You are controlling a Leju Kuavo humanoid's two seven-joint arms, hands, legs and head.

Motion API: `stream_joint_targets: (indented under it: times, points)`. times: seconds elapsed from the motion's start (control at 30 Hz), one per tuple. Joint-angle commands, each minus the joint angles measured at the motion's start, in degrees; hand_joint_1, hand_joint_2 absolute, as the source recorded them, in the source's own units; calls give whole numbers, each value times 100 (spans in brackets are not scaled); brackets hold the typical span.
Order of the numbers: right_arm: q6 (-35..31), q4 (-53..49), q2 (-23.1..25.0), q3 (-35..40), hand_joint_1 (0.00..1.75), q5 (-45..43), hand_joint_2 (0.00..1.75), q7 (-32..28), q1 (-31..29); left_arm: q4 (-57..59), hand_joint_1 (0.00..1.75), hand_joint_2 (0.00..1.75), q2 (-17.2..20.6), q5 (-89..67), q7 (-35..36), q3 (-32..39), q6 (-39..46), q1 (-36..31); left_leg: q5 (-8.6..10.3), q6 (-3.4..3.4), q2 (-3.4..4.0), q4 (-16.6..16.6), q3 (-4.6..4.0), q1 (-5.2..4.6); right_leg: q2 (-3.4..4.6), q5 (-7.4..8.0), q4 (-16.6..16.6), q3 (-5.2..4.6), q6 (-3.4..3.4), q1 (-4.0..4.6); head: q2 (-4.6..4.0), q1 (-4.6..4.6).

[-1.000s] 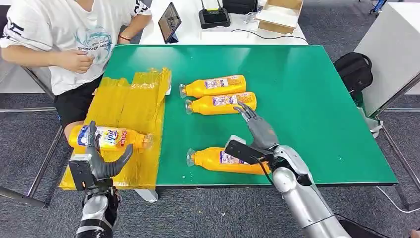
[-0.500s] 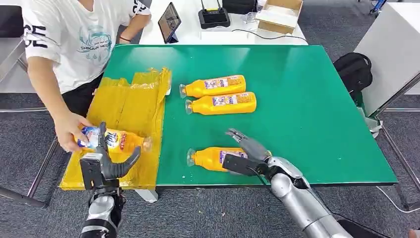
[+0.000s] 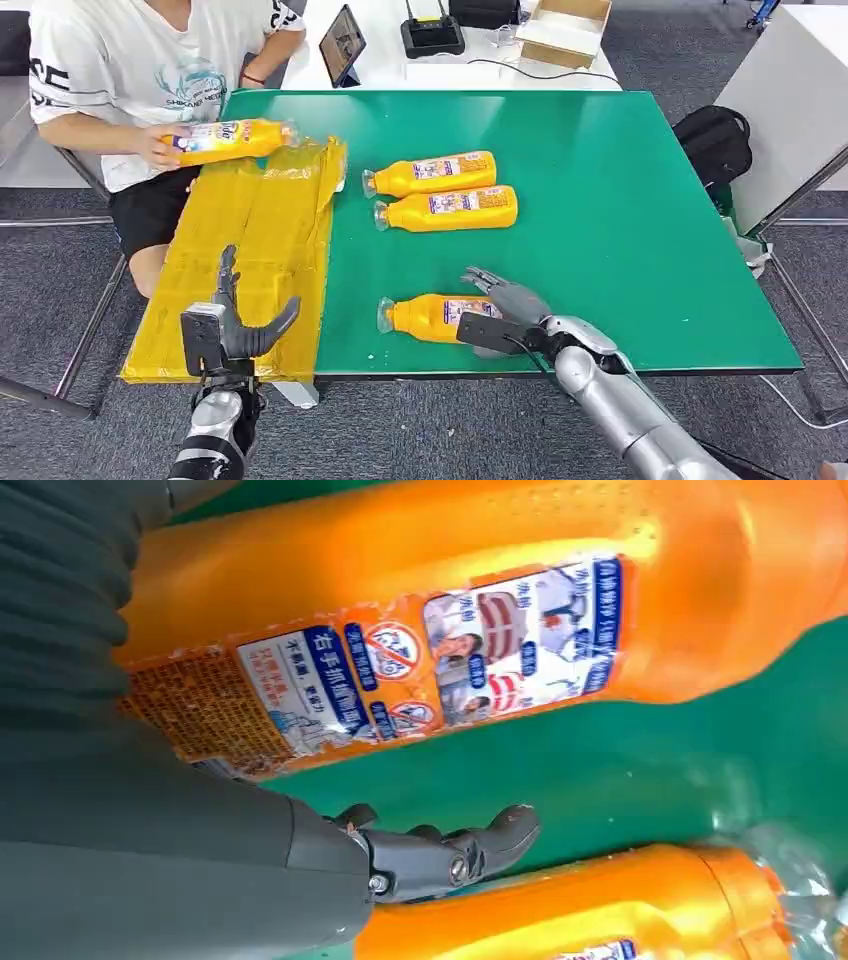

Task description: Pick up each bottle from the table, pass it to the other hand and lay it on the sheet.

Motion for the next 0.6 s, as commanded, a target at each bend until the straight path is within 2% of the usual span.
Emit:
stream_joint_targets:
  times: [0.03, 0.37, 0.4, 0.43, 0.47, 0.6]
  points:
    - [187, 369, -495, 469, 0, -57, 175, 266, -256, 467, 0, 175, 45, 79, 92, -93, -14, -189, -7, 12, -5, -5, 28, -1, -15, -8, -9, 34, -20, 5, 0, 0]
    - [663, 522, -797, 860, 0, -253, 175, 388, -588, 695, 0, 175, 52, 139, 119, -120, -46, -309, -5, 9, -5, -4, 25, -2, -14, -7, -5, 30, -18, 2, 0, 0]
    - [693, 561, -820, 920, 9, -310, 175, 372, -622, 724, 0, 175, 52, 152, 121, -133, -44, -326, -4, 8, -4, -4, 22, -2, -10, -5, -5, 25, -14, 1, 0, -2]
    - [709, 581, -837, 957, 68, -339, 175, 370, -645, 736, 0, 175, 52, 162, 121, -137, -38, -335, -2, 6, -1, -3, 17, -3, -6, -3, -4, 18, -11, 0, 0, 0]
    - [706, 594, -848, 985, 115, -356, 175, 364, -657, 750, 0, 175, 52, 172, 123, -139, -33, -346, -3, 8, -2, -3, 20, -2, -9, -4, -5, 22, -13, 1, 0, -2]
    - [706, 594, -848, 985, 115, -356, 175, 364, -657, 750, 0, 175, 52, 172, 123, -139, -33, -346, -5, 9, -3, -6, 27, -2, -11, -6, -8, 30, -16, 3, 0, 0]
